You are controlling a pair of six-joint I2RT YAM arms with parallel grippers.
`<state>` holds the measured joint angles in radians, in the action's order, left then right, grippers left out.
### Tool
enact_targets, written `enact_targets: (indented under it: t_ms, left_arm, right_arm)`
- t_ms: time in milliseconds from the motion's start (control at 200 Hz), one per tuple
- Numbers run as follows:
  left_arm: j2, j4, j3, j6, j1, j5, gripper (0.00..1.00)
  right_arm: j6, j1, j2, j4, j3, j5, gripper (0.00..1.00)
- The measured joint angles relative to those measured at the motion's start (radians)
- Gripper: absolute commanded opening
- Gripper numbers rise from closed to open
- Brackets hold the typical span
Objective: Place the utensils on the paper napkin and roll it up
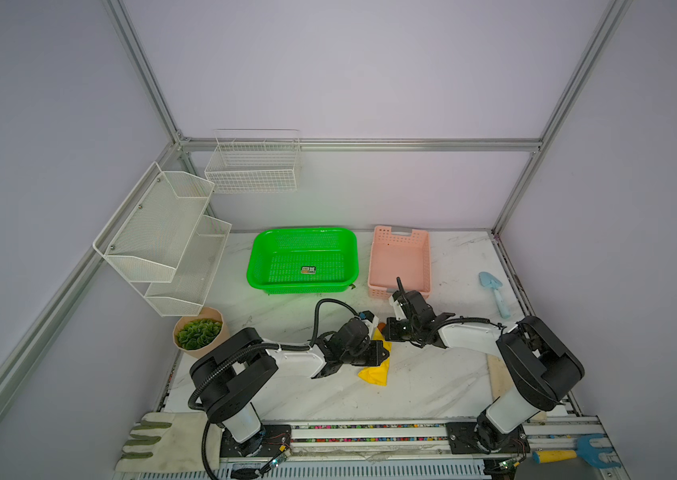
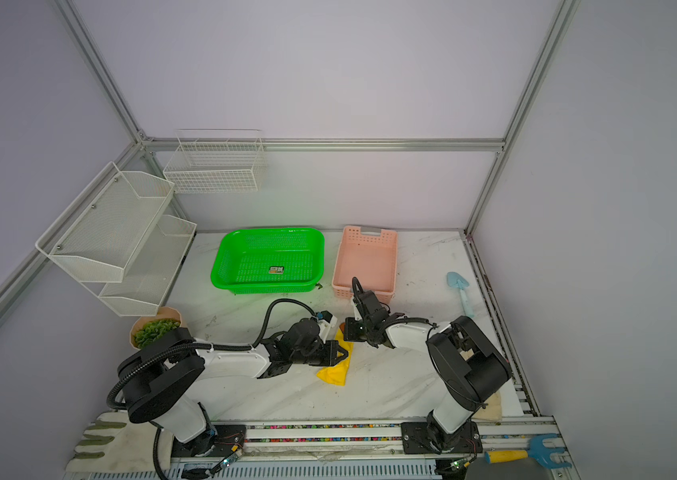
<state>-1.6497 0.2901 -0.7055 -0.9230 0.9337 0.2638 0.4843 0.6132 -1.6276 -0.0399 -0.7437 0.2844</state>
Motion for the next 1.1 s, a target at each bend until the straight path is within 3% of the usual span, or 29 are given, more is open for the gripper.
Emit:
enact_targets:
  t_ms: [1100]
  left_arm:
    - [-0.161,0.030,-0.096,-0.037,0.018,-0.019,0.00]
  right_arm:
    - [0.005,-0.005,-0.041,-0.085,0.000,0.058,0.04]
